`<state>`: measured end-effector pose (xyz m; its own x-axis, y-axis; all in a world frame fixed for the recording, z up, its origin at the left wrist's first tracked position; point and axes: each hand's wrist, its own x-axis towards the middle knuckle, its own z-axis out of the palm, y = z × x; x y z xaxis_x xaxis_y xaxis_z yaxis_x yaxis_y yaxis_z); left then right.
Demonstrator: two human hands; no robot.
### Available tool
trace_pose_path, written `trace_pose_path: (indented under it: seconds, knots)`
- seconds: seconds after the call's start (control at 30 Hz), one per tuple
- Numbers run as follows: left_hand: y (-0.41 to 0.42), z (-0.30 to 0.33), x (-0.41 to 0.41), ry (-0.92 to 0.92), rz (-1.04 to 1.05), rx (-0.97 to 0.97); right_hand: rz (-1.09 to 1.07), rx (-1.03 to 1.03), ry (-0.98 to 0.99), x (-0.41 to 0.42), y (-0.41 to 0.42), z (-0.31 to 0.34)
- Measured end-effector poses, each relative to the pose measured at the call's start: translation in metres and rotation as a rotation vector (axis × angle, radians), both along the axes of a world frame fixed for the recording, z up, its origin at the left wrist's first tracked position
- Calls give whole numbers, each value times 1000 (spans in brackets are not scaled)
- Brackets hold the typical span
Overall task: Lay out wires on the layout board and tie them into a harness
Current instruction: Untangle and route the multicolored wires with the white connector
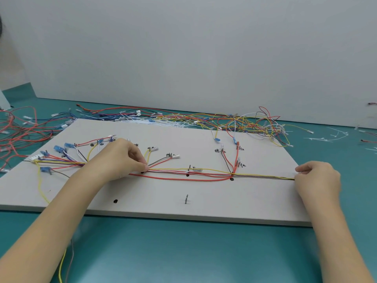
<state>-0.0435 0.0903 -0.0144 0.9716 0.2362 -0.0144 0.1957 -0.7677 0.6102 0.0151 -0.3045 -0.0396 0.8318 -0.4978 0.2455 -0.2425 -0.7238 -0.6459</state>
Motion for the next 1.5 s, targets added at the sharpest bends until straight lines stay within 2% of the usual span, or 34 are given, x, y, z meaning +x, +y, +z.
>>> trace_pose_path:
  seconds: [0.17, 0.27, 0.57, 0.83, 1.5]
  knots:
    - [1, 0, 0, 1, -1, -1, 14, -123, 78, 2, 6, -4]
    - [1, -1, 1, 3, -4, 2, 16, -221, 59, 1, 18, -3]
    - [5, 1, 0, 17, -29, -19, 333, -310, -102, -8, 71, -8]
    - [5, 5, -3, 5, -36, -22, 531, -313, -102, -12, 91, -16]
    - [4, 5, -2, -4, -40, 5, 594, -73, -118, -18, 98, -9]
